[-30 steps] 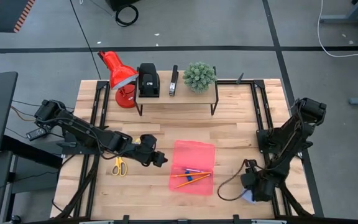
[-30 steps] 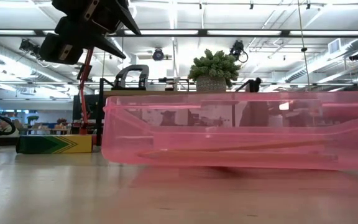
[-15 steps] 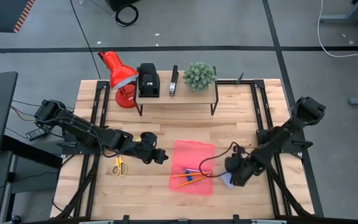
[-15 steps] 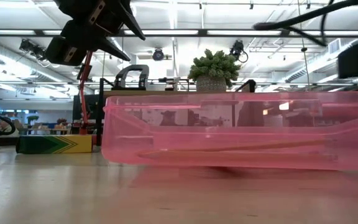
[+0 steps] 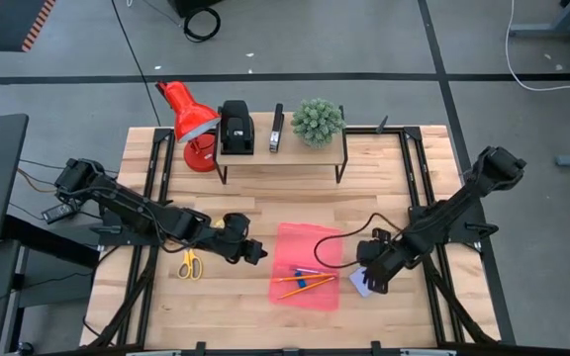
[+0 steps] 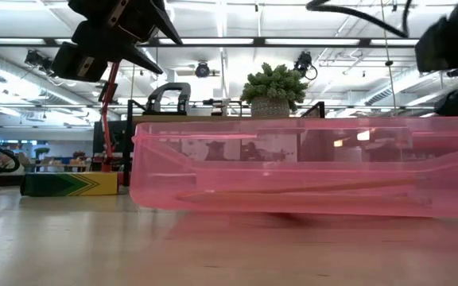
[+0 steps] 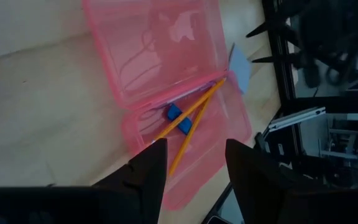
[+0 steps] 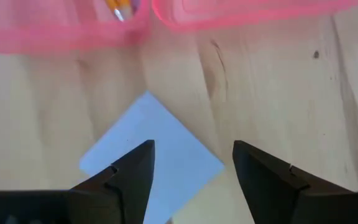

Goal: Pack school essentials
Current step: Put the purple sticky notes into the pink supply box

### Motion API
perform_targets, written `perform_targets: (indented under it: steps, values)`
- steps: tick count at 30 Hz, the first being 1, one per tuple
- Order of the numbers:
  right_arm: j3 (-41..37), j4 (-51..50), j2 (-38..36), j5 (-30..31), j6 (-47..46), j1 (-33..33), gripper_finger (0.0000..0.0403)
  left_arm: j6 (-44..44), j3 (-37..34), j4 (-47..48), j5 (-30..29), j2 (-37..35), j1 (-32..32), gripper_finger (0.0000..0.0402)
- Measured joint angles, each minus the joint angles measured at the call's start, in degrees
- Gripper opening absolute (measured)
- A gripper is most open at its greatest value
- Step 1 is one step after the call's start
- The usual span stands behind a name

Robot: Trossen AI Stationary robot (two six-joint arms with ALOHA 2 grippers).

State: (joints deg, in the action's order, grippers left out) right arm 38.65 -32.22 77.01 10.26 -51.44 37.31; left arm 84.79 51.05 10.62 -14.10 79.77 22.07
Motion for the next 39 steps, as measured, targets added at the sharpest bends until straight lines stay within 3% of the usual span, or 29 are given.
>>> perform_targets:
  steps: [5, 10, 13, 17, 24, 39]
  values:
    - [0.03, 0.55, -5.51, 0.08, 4.31, 0.05, 0.0225, -0.42, 0.0, 0.03, -0.01, 0.0, 0.06, 0.0172]
    - [0.03, 1.88, -5.88, 1.04, 24.3, 0.05, 0.0225, -0.59, 0.0, 0.08, -0.01, 0.0, 0.04, 0.0172]
    - [0.03, 3.01, -3.89, -3.17, 36.22, -0.22, 0.0225, -0.57, 0.0, 0.1, -0.01, 0.0, 0.04, 0.0172]
    - [0.0, 3.02, 0.55, -10.1, 43.59, -1.11, 0.0225, -0.36, 0.0, 0.05, -0.01, 0.0, 0.04, 0.0172]
    - [-0.82, 3.69, 5.54, -11.58, 44.81, -4.24, 0.0225, 0.09, 0.0, -0.02, -0.02, 0.0, 1.05, 0.0172]
    - [-6.38, 10.81, 5.41, -16.96, 43.77, -6.98, 0.0226, -0.09, 0.0, 0.12, -0.03, 0.0, 0.87, 0.0172]
